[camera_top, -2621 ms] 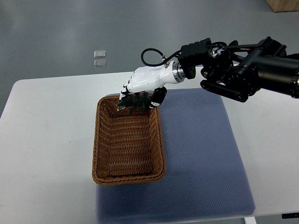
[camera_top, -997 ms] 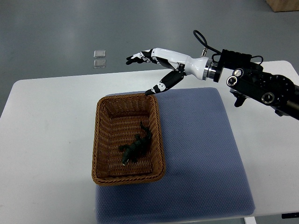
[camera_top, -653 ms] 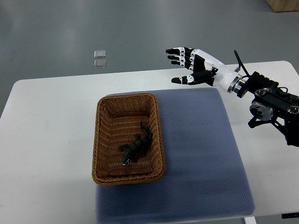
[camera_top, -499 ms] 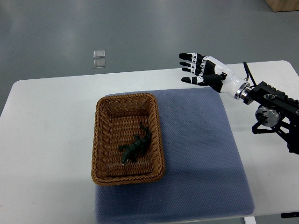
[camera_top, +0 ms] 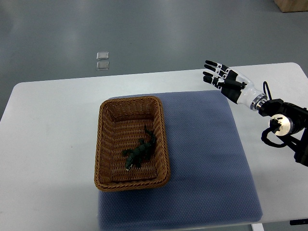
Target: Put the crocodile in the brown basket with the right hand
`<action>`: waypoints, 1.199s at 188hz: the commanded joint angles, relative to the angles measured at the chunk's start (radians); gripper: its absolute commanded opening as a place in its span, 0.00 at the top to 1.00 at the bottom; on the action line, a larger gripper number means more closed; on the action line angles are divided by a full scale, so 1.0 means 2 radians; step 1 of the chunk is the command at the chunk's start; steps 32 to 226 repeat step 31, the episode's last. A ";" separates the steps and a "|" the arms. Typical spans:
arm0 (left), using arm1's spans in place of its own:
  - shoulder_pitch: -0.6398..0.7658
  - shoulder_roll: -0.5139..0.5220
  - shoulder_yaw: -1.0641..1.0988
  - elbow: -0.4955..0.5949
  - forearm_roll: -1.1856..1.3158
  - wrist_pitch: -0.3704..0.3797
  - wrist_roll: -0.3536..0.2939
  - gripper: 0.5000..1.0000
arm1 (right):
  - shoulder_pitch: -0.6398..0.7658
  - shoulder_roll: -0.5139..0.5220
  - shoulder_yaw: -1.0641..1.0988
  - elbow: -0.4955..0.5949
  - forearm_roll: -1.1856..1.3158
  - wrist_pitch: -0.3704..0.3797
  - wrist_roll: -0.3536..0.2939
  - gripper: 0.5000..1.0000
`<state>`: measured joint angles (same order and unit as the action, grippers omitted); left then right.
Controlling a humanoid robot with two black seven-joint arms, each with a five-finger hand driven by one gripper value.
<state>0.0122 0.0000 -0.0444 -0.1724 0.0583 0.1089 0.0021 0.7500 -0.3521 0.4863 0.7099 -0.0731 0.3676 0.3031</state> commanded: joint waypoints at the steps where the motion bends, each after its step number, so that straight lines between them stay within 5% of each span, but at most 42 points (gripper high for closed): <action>1: 0.000 0.000 0.000 0.000 0.000 0.000 0.000 0.00 | -0.001 -0.002 0.000 -0.001 0.000 0.001 0.000 0.14; 226: 0.000 0.000 0.000 0.000 0.000 0.000 0.000 0.00 | -0.008 -0.005 0.002 -0.001 0.001 0.000 0.003 0.14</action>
